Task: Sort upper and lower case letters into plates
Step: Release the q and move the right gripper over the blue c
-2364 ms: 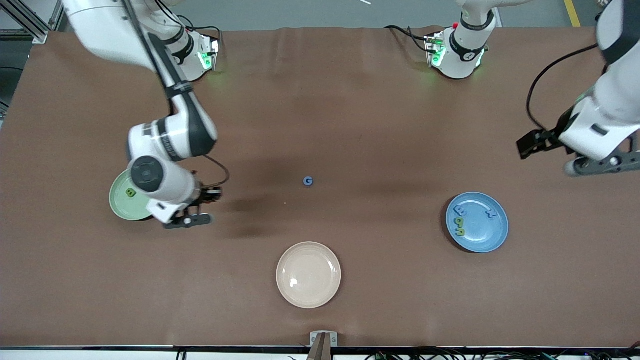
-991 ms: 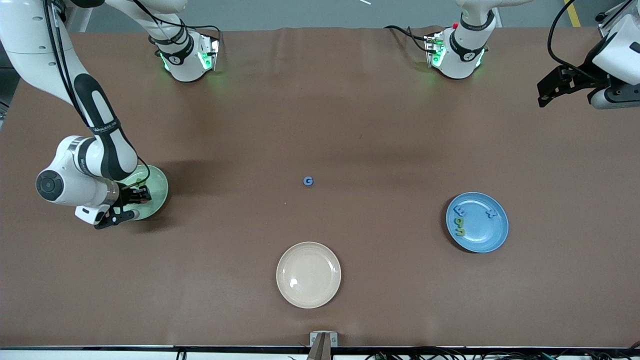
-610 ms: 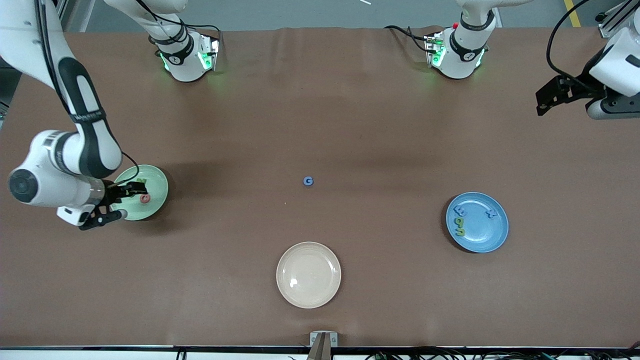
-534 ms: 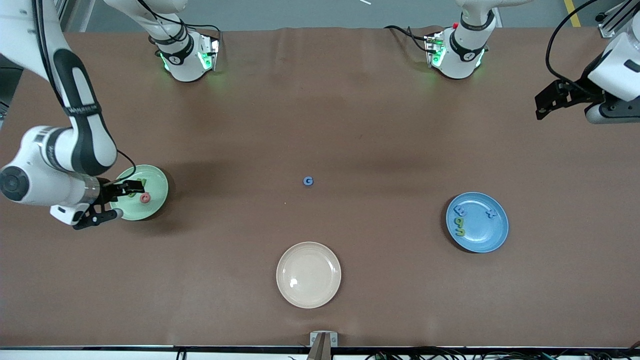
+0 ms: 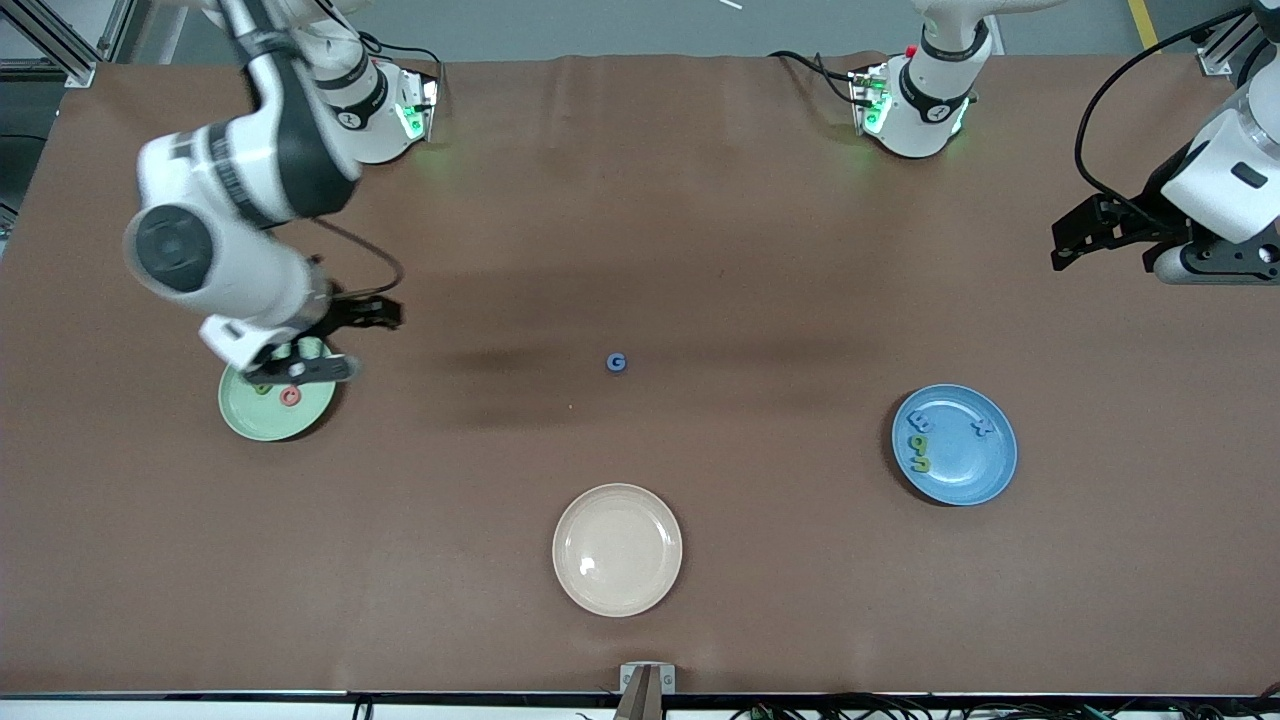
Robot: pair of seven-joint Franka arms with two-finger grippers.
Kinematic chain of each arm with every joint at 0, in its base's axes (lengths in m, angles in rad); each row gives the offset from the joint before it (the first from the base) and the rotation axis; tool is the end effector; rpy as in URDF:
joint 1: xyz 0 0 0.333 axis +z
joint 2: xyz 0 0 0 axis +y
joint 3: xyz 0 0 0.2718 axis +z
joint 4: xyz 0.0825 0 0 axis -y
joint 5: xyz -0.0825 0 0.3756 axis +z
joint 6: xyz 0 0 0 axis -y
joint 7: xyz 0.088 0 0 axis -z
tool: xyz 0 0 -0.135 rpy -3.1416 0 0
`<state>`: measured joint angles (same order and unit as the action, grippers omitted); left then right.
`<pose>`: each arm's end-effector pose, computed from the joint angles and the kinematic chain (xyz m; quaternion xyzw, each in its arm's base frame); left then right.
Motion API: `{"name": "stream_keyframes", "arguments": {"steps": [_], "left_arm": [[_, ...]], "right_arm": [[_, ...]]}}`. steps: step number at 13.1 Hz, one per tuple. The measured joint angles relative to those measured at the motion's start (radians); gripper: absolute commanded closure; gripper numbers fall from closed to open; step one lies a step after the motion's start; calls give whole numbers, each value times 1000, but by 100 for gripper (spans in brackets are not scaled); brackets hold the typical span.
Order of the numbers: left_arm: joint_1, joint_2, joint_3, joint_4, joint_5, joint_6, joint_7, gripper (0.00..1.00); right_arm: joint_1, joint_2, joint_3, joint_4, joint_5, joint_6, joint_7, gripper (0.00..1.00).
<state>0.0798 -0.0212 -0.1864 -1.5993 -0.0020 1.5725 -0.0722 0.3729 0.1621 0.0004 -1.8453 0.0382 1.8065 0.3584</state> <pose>0.5371 -0.0586 0.5506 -0.9998 0.0172 0.0029 0.0012 0.5198 0.2081 0.3541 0.9948 0.0011 -0.1001 0.0190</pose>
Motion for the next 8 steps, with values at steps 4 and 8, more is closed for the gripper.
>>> {"name": "stream_keyframes", "arguments": {"steps": [4,8], "left_arm": [[18,0,4,0,0,-3,0,0],[22,0,4,1,16,-3,1,0]], "right_arm": [[279,28,1,3,0,162,349,0],[402,221,-1,74,-1,358,515,0]]}}
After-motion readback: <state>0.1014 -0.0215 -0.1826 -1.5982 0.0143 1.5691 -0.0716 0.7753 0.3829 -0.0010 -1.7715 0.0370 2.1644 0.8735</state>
